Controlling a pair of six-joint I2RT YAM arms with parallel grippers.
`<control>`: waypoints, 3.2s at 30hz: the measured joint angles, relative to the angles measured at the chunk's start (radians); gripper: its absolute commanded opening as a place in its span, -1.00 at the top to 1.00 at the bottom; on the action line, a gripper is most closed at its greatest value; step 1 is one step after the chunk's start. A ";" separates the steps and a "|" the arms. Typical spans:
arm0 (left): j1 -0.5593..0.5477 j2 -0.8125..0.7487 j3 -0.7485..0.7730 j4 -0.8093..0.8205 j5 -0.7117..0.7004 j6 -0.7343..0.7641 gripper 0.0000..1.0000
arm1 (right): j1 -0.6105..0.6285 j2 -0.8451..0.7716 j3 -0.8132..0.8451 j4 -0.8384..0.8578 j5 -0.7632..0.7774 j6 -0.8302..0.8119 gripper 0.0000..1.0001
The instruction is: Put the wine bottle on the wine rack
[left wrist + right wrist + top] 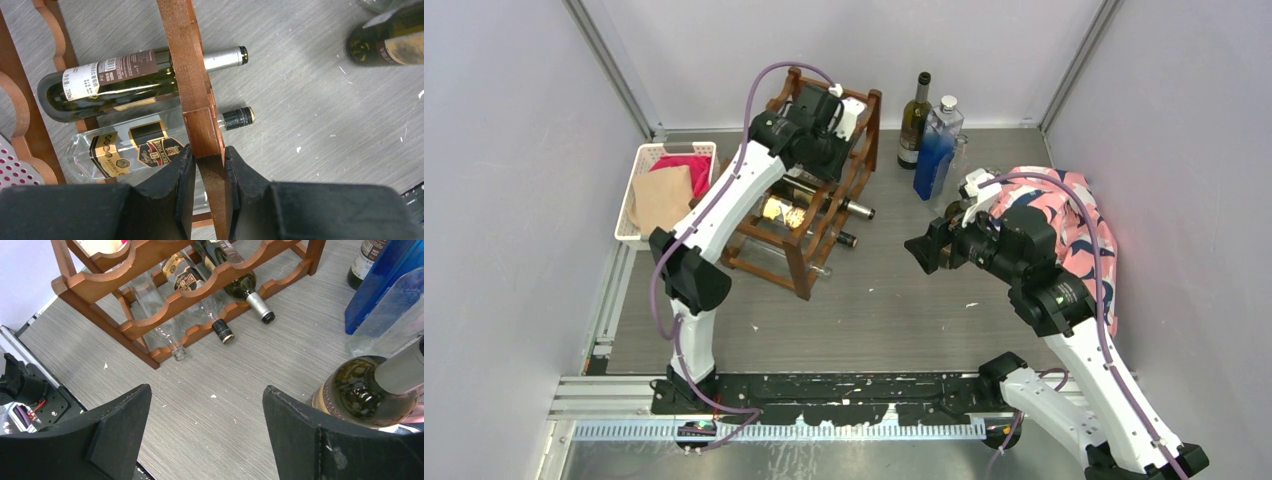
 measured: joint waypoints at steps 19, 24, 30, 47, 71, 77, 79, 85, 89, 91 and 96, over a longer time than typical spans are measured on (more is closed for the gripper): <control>-0.015 -0.311 -0.381 -0.018 0.109 0.113 1.00 | 0.000 -0.008 -0.001 -0.001 0.007 0.000 -0.75; -0.015 -0.382 -0.461 -0.012 0.108 0.151 0.54 | 0.000 -0.013 0.000 -0.004 0.008 0.000 -0.76; -0.015 -0.424 -0.476 0.008 0.108 0.143 -0.30 | 0.000 -0.013 -0.001 -0.007 0.013 0.000 -0.87; -0.014 -1.161 -1.108 0.568 0.194 -0.172 -0.76 | -0.035 0.170 0.261 -0.091 0.315 0.058 -0.99; -0.014 -1.402 -1.324 0.710 0.354 -0.355 -0.74 | -0.173 0.494 0.414 -0.246 0.467 0.037 -0.56; -0.014 -1.397 -1.332 0.719 0.390 -0.362 -0.73 | -0.182 0.525 0.399 -0.239 0.459 0.033 -0.33; -0.014 -1.396 -1.336 0.724 0.399 -0.369 -0.73 | -0.184 0.533 0.396 -0.239 0.460 0.031 -0.24; -0.014 -1.396 -1.336 0.736 0.418 -0.379 -0.74 | -0.188 0.543 0.388 -0.231 0.459 0.027 0.07; -0.014 -1.396 -1.338 0.746 0.434 -0.383 -0.74 | -0.190 0.542 0.382 -0.226 0.457 0.025 0.43; -0.014 -1.396 -1.341 0.759 0.447 -0.386 -0.73 | -0.190 0.542 0.378 -0.220 0.458 0.024 0.64; -0.014 -1.386 -1.347 0.787 0.497 -0.407 -0.70 | -0.192 0.533 0.369 -0.214 0.456 0.022 0.97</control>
